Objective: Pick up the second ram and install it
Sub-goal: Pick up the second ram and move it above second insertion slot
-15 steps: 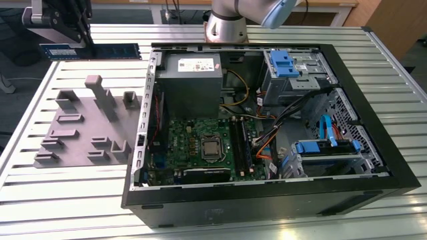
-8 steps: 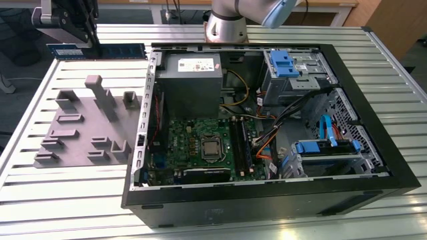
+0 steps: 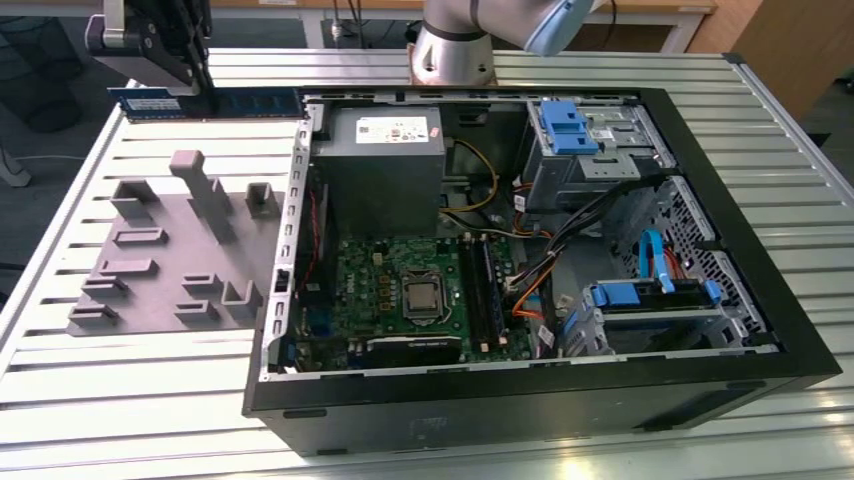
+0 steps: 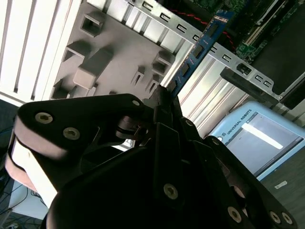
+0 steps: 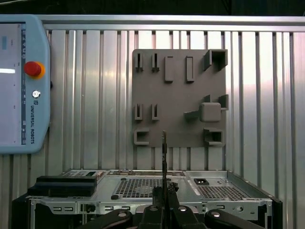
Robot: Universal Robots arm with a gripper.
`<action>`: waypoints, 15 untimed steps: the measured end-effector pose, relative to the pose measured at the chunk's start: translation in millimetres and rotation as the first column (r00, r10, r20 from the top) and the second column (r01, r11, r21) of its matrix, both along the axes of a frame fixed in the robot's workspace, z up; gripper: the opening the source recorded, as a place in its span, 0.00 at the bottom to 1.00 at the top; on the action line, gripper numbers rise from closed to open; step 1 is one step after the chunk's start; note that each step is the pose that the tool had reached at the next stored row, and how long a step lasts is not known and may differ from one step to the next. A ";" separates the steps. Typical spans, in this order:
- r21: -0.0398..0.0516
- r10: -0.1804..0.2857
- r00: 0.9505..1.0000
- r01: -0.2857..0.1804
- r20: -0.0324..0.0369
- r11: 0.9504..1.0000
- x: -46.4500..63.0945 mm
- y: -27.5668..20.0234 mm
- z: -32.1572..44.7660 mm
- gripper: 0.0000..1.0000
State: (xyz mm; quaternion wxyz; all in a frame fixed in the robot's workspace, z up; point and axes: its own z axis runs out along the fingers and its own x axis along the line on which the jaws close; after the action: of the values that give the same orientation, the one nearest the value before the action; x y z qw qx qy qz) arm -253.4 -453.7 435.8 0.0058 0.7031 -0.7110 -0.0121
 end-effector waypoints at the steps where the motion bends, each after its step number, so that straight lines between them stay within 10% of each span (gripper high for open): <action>1: 0.000 0.000 1.000 0.000 0.000 1.000 1.4 0.0 0.0 0.14; 15: 0.000 0.000 1.000 0.000 0.000 1.000 41.7 0.2 -0.4 0.14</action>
State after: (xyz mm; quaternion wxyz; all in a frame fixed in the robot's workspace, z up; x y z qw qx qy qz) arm -211.7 -453.6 435.4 0.0058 0.7031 -0.7110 -0.0121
